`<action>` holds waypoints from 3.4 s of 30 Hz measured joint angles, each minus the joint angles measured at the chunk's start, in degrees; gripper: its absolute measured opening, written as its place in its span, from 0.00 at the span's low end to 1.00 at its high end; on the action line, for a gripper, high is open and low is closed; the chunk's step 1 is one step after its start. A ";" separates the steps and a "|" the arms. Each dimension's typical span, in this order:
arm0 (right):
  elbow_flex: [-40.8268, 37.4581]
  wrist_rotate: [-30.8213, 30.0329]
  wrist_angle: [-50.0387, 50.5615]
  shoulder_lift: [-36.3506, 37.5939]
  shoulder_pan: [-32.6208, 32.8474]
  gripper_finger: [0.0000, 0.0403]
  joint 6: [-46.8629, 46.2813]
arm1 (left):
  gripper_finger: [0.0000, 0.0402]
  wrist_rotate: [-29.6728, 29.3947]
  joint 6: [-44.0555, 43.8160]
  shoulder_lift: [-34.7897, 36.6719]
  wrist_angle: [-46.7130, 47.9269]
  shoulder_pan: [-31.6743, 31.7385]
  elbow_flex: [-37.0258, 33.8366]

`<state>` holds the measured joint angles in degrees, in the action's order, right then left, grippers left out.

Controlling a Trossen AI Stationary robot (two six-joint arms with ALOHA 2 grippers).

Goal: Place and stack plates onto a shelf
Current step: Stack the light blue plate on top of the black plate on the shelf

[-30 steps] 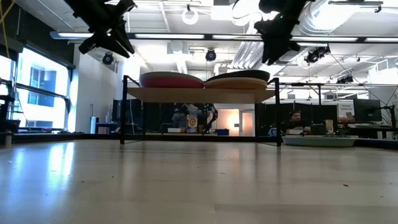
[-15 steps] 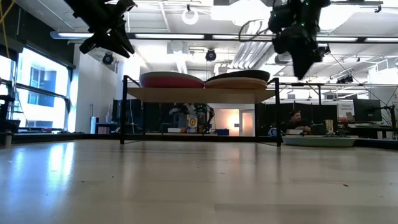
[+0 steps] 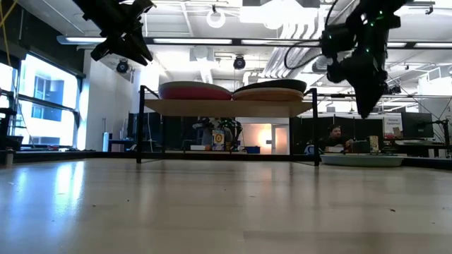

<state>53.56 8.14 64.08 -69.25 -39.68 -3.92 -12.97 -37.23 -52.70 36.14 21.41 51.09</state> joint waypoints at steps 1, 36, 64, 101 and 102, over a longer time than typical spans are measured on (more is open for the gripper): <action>-1.21 0.00 -0.81 0.00 0.00 0.27 0.23 | 0.18 0.00 0.00 0.01 0.00 0.00 0.00; -8.20 -10.87 -11.38 -0.46 9.31 0.23 46.24 | 0.18 -0.50 -0.12 -0.01 -0.07 0.01 0.00; -19.32 -14.02 -19.75 -0.57 7.85 0.20 41.58 | 0.18 -1.33 -0.05 -0.01 -0.07 0.00 0.00; -23.92 -18.84 -24.86 -0.55 7.64 0.00 27.30 | 0.18 -1.33 -0.04 -0.03 -0.06 0.00 0.00; -23.49 -18.63 -24.39 -0.55 7.65 0.00 27.28 | 0.18 -1.33 -0.07 -0.03 -0.04 0.00 0.00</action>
<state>30.07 -10.49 39.69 -69.80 -32.03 23.36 -14.31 -37.30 -52.73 36.10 21.41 51.09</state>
